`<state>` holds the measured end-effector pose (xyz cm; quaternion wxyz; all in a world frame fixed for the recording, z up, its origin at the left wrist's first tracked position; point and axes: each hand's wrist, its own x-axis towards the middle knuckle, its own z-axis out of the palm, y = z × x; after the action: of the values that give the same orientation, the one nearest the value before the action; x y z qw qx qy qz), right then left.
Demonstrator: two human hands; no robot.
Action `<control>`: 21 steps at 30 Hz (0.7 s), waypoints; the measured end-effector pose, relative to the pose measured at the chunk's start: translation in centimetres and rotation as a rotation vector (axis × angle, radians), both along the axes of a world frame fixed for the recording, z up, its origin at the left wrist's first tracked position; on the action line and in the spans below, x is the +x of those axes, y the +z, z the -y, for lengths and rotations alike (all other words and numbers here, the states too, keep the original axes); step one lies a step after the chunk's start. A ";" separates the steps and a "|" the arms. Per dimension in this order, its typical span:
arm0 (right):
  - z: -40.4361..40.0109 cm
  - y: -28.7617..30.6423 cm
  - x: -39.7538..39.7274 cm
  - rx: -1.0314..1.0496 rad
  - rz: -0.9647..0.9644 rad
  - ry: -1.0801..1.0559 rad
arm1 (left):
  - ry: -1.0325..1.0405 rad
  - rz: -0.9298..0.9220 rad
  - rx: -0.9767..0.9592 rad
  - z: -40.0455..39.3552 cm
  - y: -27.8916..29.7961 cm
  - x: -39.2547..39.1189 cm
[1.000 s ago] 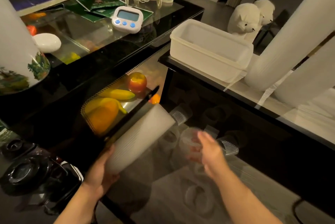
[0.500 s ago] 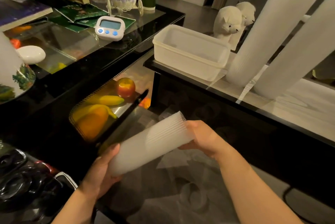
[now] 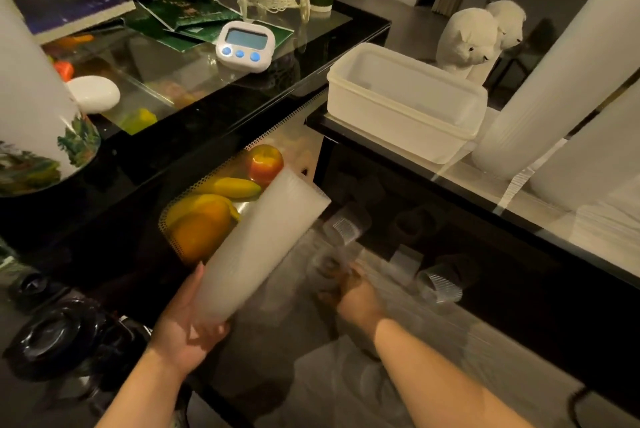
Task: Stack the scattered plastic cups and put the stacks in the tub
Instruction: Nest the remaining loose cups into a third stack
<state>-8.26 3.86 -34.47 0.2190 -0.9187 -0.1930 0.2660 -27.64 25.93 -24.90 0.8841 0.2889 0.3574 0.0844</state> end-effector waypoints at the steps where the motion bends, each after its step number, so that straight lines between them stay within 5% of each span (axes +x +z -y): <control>1: 0.2 -0.1 0.1 0.014 -0.034 -0.018 | -0.011 -0.020 0.008 -0.1 -0.1 -0.2; 12: 6.9 14.6 0.6 0.522 -0.256 -0.416 | -0.133 -0.244 0.240 -0.6 -0.3 -1.0; 21: 12.2 20.4 -0.4 0.470 -0.307 -0.137 | -0.337 -0.229 0.290 1.0 1.5 1.8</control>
<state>-8.67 -8.35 -14.09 0.4700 -0.8027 -0.1516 0.3345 -25.83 24.89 -23.45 0.7888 0.4760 0.3861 -0.0469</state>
